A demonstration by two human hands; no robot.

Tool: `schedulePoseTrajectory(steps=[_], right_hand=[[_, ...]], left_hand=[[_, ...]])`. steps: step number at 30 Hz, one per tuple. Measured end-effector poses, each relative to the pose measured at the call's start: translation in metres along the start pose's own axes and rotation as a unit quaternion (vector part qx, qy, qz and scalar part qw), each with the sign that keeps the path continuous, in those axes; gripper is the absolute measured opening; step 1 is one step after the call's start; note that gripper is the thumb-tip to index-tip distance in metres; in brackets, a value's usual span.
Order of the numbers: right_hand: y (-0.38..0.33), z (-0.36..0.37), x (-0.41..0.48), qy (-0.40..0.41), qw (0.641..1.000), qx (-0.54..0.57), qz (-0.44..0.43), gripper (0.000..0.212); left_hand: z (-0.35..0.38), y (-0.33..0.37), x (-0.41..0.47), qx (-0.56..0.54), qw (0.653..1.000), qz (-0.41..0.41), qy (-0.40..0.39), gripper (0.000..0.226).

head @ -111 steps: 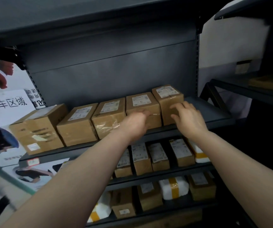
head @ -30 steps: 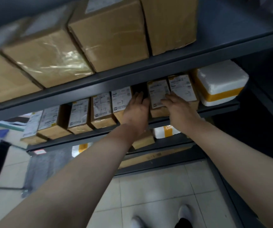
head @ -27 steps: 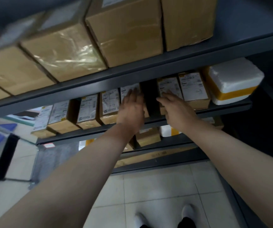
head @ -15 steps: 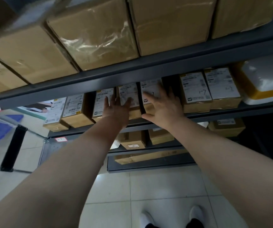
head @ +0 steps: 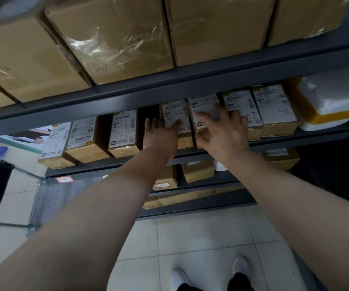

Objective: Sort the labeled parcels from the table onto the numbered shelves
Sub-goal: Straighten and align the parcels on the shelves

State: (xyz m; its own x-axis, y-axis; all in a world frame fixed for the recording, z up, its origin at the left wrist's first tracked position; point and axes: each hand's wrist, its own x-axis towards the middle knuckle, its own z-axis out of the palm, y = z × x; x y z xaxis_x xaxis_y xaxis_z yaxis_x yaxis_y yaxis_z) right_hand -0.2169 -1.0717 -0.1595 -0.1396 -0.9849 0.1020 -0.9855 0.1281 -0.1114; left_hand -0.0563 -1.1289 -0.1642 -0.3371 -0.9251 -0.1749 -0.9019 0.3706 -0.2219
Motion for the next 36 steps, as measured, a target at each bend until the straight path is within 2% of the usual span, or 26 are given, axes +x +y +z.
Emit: schedulePoseTrajectory(steps=[5,9,14,19,22,25,28,33,36], right_hand=[[0.009,0.001,-0.003,0.002,1.000,0.002,0.004,0.059],[0.012,0.003,-0.007,0.014,1.000,0.016,-0.007,0.068],[-0.015,-0.003,-0.010,0.074,0.991,0.041,-0.103,0.067],[-0.073,0.006,-0.010,0.004,0.975,0.127,-0.183,0.055],[-0.108,0.017,-0.008,-0.045,0.973,0.128,-0.187,0.058],[-0.143,0.025,-0.001,-0.064,0.975,0.118,-0.179,0.061],[-0.177,0.032,0.005,-0.059,0.975,0.120,-0.178,0.061],[-0.208,0.049,0.020,-0.103,0.978,0.076,-0.164,0.072],[-0.212,0.054,0.027,-0.132,0.975,0.097,-0.149,0.062]], left_hand=[[-0.003,0.011,0.000,-0.011,1.000,0.012,0.006,0.069],[-0.002,0.011,-0.006,-0.060,0.998,-0.003,0.007,0.073],[0.001,-0.009,-0.031,-0.090,0.995,-0.029,0.038,0.076],[0.011,-0.071,-0.056,-0.069,0.992,-0.089,0.065,0.074],[0.015,-0.113,-0.065,-0.059,0.988,-0.121,0.069,0.080],[0.021,-0.153,-0.071,-0.071,0.984,-0.157,0.038,0.086],[0.029,-0.185,-0.073,-0.065,0.986,-0.154,-0.011,0.086],[0.044,-0.215,-0.069,-0.041,0.992,-0.116,-0.030,0.088],[0.049,-0.221,-0.065,-0.038,0.993,-0.106,-0.026,0.087]])
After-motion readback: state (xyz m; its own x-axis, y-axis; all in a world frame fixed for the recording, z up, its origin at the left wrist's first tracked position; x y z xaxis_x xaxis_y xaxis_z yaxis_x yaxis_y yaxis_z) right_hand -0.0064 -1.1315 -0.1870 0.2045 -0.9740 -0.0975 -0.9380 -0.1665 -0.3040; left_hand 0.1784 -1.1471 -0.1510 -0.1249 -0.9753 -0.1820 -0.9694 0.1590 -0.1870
